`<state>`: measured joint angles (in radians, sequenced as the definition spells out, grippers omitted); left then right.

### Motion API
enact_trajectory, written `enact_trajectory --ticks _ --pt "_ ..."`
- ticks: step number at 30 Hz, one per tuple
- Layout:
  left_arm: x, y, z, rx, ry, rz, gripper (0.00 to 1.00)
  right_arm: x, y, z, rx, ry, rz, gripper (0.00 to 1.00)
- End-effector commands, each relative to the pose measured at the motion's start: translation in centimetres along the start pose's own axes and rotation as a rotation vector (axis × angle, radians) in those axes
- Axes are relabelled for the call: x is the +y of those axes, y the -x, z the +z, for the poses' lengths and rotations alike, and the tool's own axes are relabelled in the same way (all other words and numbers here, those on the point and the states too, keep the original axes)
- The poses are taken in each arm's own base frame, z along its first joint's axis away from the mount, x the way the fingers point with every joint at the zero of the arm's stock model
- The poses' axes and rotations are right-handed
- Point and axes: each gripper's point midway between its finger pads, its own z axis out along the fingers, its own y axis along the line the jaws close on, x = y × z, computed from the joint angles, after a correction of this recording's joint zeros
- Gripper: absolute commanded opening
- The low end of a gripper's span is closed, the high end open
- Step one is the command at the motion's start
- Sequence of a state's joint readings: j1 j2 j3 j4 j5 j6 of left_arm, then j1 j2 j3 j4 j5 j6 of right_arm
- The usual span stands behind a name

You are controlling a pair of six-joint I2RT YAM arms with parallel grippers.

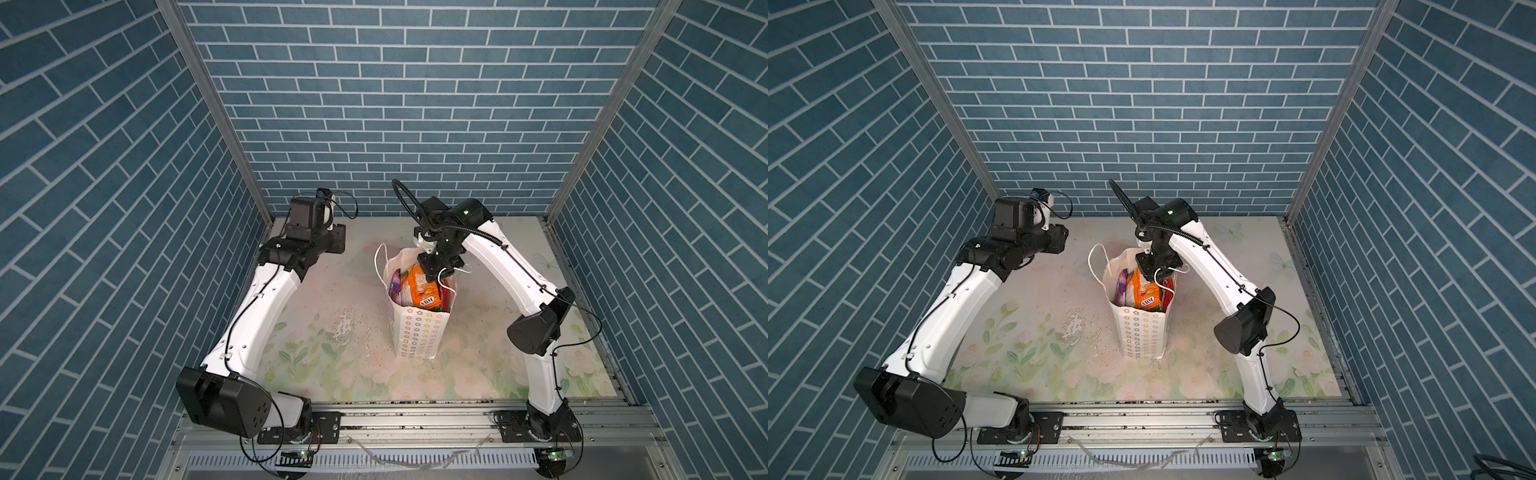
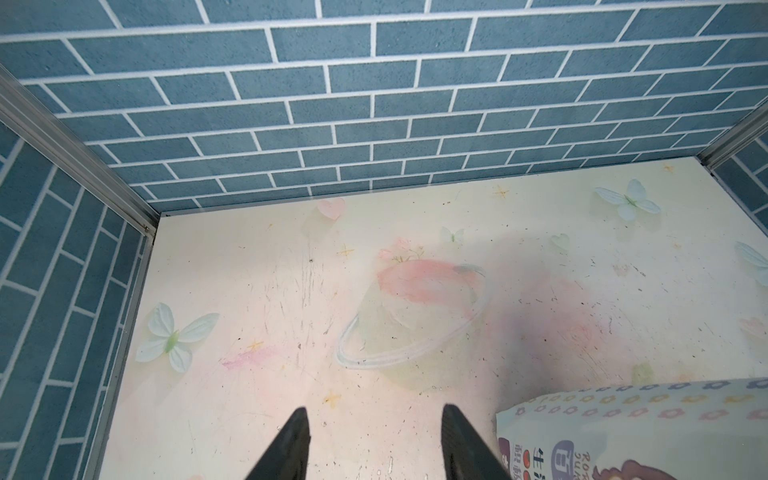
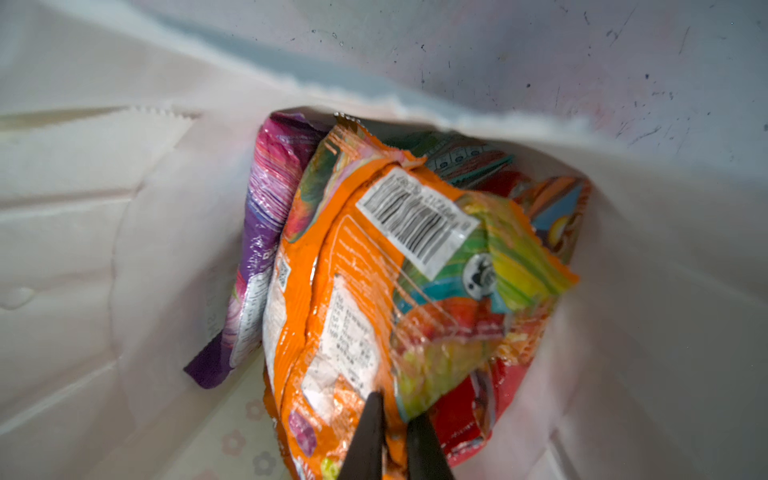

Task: Take the snacks out of the paper bag
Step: 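Lower the right gripper into the bag and pinch the orange snack packet, then lift the orange packet out of the bag with the right gripper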

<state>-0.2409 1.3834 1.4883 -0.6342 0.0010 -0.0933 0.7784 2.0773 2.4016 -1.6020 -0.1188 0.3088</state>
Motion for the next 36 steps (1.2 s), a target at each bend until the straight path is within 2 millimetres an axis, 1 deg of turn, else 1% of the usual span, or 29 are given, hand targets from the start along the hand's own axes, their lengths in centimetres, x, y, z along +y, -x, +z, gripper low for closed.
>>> enact_trajectory --ticks 1,2,3,9,12,17,20,26,28,36 --pt "-0.2 0.9 -0.5 -0.017 -0.004 0.010 0.52 -0.4 -1.5 -0.1 0.063 -0.010 0.006 0.05" --pt "-0.2 0.9 -0.6 -0.018 -0.005 0.010 0.52 -0.4 -1.4 -0.1 0.060 -0.008 0.003 0.00" --pt "-0.3 1.0 -0.6 -0.018 -0.007 0.009 0.52 -0.4 -1.4 -0.1 0.057 -0.008 0.000 0.00" --pt "-0.3 1.4 -0.9 -0.028 -0.010 0.010 0.52 0.0 -0.7 -1.0 0.004 0.016 -0.026 0.00" --pt "-0.4 1.5 -1.0 -0.032 -0.013 0.007 0.52 0.6 -0.1 -1.8 -0.047 0.046 -0.048 0.00" --pt "-0.5 1.7 -1.2 -0.038 -0.017 0.007 0.52 1.9 1.3 -3.6 -0.157 0.121 -0.085 0.00" --pt "-0.5 1.7 -1.3 -0.039 -0.017 0.007 0.52 2.3 1.7 -4.6 -0.206 0.151 -0.097 0.00" --pt "-0.4 1.9 -1.4 -0.045 -0.012 0.004 0.51 1.8 2.4 -6.3 -0.290 0.158 -0.098 0.00" --pt "-0.4 1.8 -1.3 -0.040 -0.014 0.003 0.50 1.8 2.7 -7.1 -0.332 0.170 -0.100 0.00" --pt "-0.7 2.0 -1.4 -0.045 -0.031 0.000 0.50 2.9 4.5 -11.0 -0.507 0.292 -0.130 0.00"
